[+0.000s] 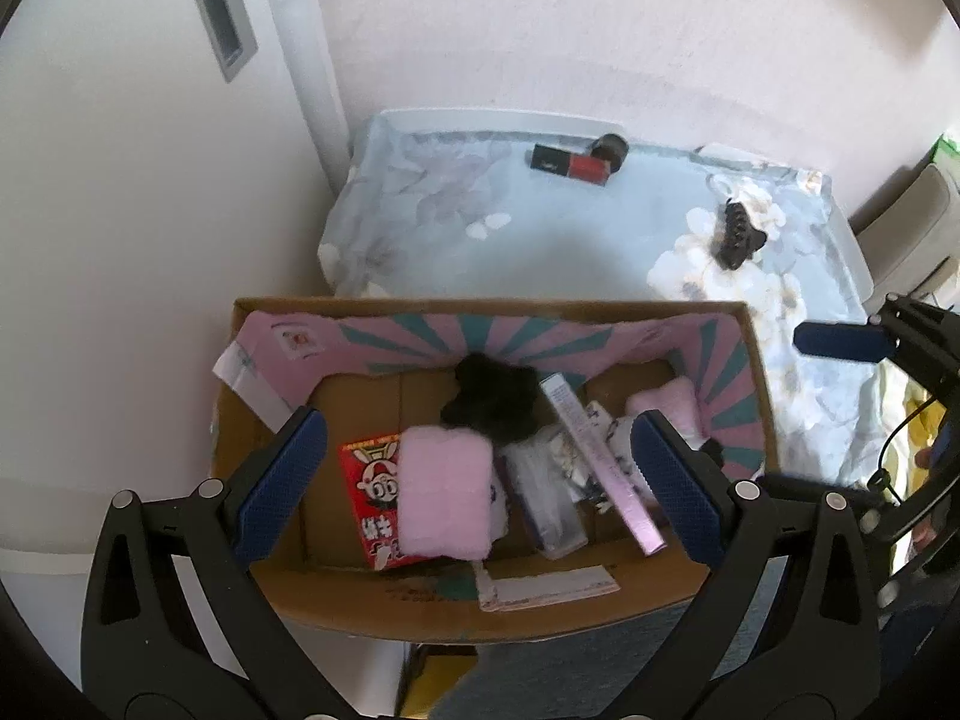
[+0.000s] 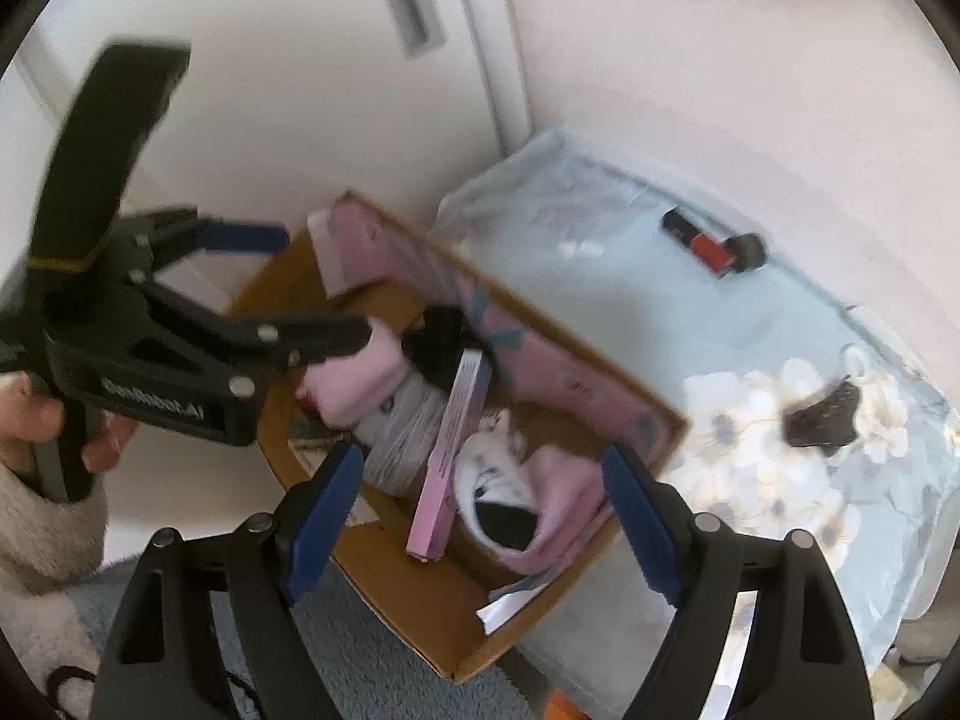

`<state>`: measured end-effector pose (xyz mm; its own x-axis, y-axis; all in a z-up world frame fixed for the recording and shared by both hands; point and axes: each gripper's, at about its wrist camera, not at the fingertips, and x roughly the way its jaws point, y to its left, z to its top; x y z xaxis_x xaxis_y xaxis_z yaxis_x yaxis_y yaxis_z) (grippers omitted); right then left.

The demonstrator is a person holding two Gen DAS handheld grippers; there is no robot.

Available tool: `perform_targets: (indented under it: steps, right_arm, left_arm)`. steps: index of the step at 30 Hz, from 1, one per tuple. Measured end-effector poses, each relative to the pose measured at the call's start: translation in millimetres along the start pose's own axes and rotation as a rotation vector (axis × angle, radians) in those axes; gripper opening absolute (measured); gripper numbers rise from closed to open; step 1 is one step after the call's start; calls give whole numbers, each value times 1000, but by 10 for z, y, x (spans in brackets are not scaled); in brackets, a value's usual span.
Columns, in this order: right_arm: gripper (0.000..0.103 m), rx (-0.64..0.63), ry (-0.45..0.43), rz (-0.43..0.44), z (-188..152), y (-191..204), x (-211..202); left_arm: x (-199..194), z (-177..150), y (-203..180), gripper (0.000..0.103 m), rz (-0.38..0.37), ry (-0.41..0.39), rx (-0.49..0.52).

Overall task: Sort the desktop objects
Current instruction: 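Move both open tools back over the tray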

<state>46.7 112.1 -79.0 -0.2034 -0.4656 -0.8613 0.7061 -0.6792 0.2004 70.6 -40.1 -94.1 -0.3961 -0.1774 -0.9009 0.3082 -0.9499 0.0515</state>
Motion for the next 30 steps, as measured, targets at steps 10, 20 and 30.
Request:
perform_targets:
  steps: [10,20,30]
  right_arm:
    - [79,164,-89,-57,-66,-532,-338]
    - [79,401,-105,-157,-259,-1289,-447]
    - [79,675,-69,-361,-461,-2193,105]
  left_arm:
    - [-60,296,-291,101,9,-41,96]
    - [224,1208,-935,101,-73,-101,310]
    - [1609,2016,-1417,98,-51,-33,412]
